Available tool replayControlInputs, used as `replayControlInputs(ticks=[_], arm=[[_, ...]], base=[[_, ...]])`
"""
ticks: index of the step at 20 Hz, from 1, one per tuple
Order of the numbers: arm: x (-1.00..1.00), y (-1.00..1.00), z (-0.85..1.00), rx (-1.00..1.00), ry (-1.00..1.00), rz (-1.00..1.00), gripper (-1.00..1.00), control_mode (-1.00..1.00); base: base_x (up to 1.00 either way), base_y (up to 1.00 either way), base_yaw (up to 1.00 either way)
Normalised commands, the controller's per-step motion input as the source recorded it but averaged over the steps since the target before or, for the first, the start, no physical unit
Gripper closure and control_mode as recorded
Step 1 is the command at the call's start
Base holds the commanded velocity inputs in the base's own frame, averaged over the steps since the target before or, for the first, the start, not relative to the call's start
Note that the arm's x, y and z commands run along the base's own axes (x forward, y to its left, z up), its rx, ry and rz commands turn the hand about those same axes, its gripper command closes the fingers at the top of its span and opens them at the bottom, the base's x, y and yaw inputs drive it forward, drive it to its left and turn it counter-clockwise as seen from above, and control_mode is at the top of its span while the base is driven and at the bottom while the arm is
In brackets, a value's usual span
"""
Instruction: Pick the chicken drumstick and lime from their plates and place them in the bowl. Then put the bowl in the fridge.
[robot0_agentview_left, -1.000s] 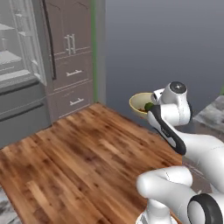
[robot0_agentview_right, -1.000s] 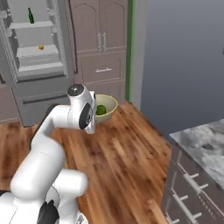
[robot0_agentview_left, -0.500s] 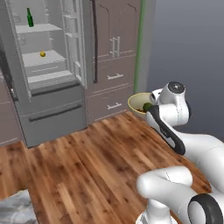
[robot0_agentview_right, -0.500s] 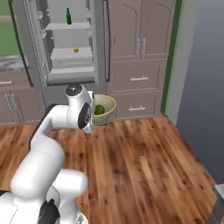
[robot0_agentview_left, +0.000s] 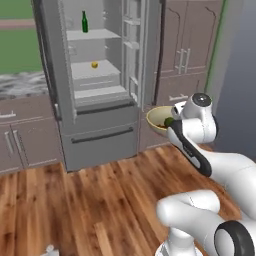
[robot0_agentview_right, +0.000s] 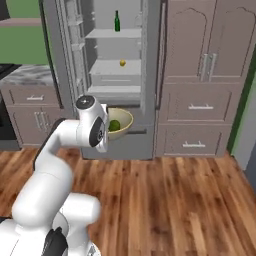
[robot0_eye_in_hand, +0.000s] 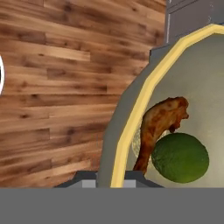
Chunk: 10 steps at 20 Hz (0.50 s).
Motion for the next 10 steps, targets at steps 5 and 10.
replayControlInputs(ticks=[5,10], arm=[[0.0,0.0,0.0,0.0,0.0,0.0,1.0,1.0],[0.0,0.0,0.0,0.0,0.0,0.0,1.0,1.0]], base=[[0.75,-0.03,0.46],[0.74,-0.26,0.1]])
